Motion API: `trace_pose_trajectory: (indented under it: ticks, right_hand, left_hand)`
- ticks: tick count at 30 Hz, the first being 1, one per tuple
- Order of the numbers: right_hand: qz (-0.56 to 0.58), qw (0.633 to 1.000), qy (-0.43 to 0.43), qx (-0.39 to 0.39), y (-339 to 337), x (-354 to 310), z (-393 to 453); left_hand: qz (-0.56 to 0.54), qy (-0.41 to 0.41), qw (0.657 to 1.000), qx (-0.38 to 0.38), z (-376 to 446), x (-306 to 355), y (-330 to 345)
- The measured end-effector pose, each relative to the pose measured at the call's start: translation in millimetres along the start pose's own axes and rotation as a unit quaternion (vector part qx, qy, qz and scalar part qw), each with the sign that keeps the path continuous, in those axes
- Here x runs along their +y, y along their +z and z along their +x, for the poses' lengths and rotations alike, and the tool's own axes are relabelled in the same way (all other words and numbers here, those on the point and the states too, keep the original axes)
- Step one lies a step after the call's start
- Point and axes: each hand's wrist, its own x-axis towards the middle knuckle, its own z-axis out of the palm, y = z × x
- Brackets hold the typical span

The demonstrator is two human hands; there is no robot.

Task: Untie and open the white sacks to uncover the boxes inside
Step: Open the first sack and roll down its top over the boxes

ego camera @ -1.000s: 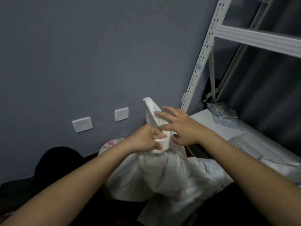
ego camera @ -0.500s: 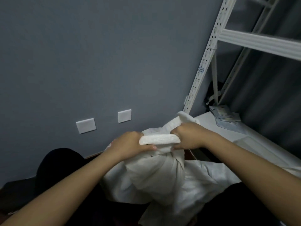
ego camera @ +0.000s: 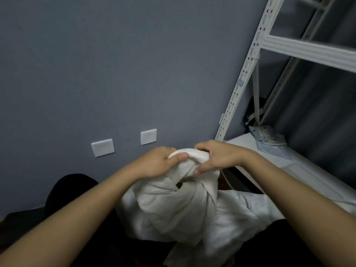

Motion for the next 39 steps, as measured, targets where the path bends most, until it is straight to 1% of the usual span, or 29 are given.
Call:
trace_pose_trajectory:
  ticks: [1, 2, 3, 4, 5, 6, 8, 9, 10, 11, 12, 13, 14, 16, 18, 19, 20, 22, 24, 27, 28, 30, 32, 33, 34, 35, 36, 38, 39]
  right_hand:
    - [-0.058, 0.998, 0.008, 0.029, -2.0, 0.4, -0.9]
    - [-0.077, 0.995, 0.014, 0.057, 0.2, 0.5, 0.7]
    - [-0.058, 0.996, 0.014, 0.061, 5.8, -1.2, 2.9]
    - [0.017, 0.999, 0.010, 0.047, 12.0, -3.6, 6.7]
    - [0.080, 0.996, 0.017, 0.021, 15.3, -8.9, 7.9]
    - [0.117, 0.993, 0.012, 0.005, 15.0, -11.3, 7.7]
    - [0.086, 0.996, 0.003, -0.001, 4.4, -7.4, 5.5]
    - [0.035, 0.999, 0.006, 0.035, 0.1, -5.5, 4.3]
    - [0.012, 0.997, 0.016, 0.073, -0.1, -3.3, 5.8]
    - [0.018, 0.996, 0.023, 0.090, 1.8, -4.7, 6.8]
    - [0.066, 0.995, 0.022, 0.076, 3.2, -6.8, 9.3]
    - [0.123, 0.991, 0.025, 0.042, 4.6, -12.2, 11.2]
    - [0.168, 0.985, 0.023, 0.010, 5.9, -14.6, 12.7]
    - [0.145, 0.989, 0.013, -0.020, -0.8, -14.8, 11.5]
    - [-0.005, 0.999, 0.008, 0.038, -2.5, -12.6, 10.6]
    - [-0.053, 0.997, 0.010, 0.062, 1.0, -14.9, 10.2]
    - [-0.053, 0.997, -0.001, 0.063, 7.3, -16.3, 12.9]
    - [0.067, 0.996, -0.033, 0.043, 17.6, -24.3, 17.7]
    - [0.140, 0.988, -0.053, 0.039, 15.4, -25.9, 19.8]
    - [0.148, 0.979, -0.040, 0.135, 11.6, -19.4, 23.4]
    - [0.176, 0.974, -0.041, 0.138, 13.8, -21.1, 25.0]
    - [0.223, 0.970, -0.049, 0.088, 17.2, -28.1, 25.5]
    - [0.184, 0.979, -0.061, 0.062, 15.1, -21.9, 24.2]
    - [0.150, 0.984, -0.059, 0.077, 13.7, -16.9, 23.2]
    - [0.141, 0.983, -0.054, 0.101, 13.9, -11.6, 22.3]
    - [0.167, 0.978, -0.045, 0.121, 16.3, -9.6, 22.1]
    - [0.208, 0.968, -0.036, 0.135, 20.1, -9.8, 23.6]
    - [0.291, 0.947, -0.032, 0.134, 27.1, -16.1, 28.9]
    - [0.335, 0.934, -0.032, 0.121, 27.0, -19.9, 30.8]
  left_hand:
    - [-0.003, -0.018, 1.000, 0.000, -0.8, -3.2, -6.7]
    - [0.041, -0.027, 0.999, 0.012, -0.3, -5.8, -9.1]
    - [0.112, -0.025, 0.993, 0.039, 0.6, -6.3, -7.0]
    - [0.158, -0.004, 0.985, 0.074, 1.5, -3.4, -0.9]
    - [0.153, 0.021, 0.984, 0.093, 2.3, 0.2, 5.4]
    - [0.098, 0.038, 0.991, 0.086, 2.9, 1.5, 7.1]
    - [-0.040, 0.034, 0.998, 0.025, 3.8, -5.4, -10.2]
    - [-0.069, 0.014, 0.997, -0.006, 2.4, -9.4, -22.4]
    - [-0.059, -0.007, 0.998, -0.024, 2.5, -13.5, -31.1]
    - [-0.003, -0.019, 0.999, -0.031, 3.8, -16.3, -34.4]
    - [0.077, -0.011, 0.997, -0.024, 6.3, -16.4, -30.8]
    - [0.142, 0.016, 0.990, -0.013, 9.8, -12.4, -23.7]
    - [0.157, 0.048, 0.986, 0.000, 11.5, -7.0, -17.5]
    - [0.069, 0.051, 0.996, -0.012, 9.9, -3.4, -22.4]
    - [-0.019, 0.009, 1.000, -0.015, 8.6, -11.5, -38.0]
    - [-0.003, -0.006, 1.000, -0.011, 8.0, -12.5, -41.6]
    - [0.045, -0.011, 0.999, -0.006, 7.4, -11.1, -41.2]
    - [0.117, 0.012, 0.993, 0.021, 10.4, -4.8, -29.1]
    - [0.086, 0.021, 0.995, 0.054, 9.8, 0.1, -24.0]
    - [0.029, 0.030, 0.993, 0.112, 6.9, -5.7, -26.1]
    - [0.051, 0.039, 0.992, 0.112, 5.8, -5.4, -22.5]
    - [0.085, 0.057, 0.987, 0.120, 5.7, -3.2, -13.6]
    - [-0.035, 0.015, 0.987, 0.154, 7.3, -8.4, -26.3]
    - [-0.107, -0.014, 0.979, 0.175, 7.8, -15.2, -38.5]
    - [-0.136, -0.034, 0.972, 0.188, 7.5, -22.7, -49.0]
    - [-0.101, -0.054, 0.976, 0.184, 7.3, -28.9, -54.1]
    - [-0.021, -0.065, 0.984, 0.165, 5.5, -30.5, -53.2]
    - [0.141, -0.008, 0.980, 0.141, 4.4, -29.3, -34.3]
    - [0.162, 0.027, 0.977, 0.139, 4.4, -24.9, -26.5]
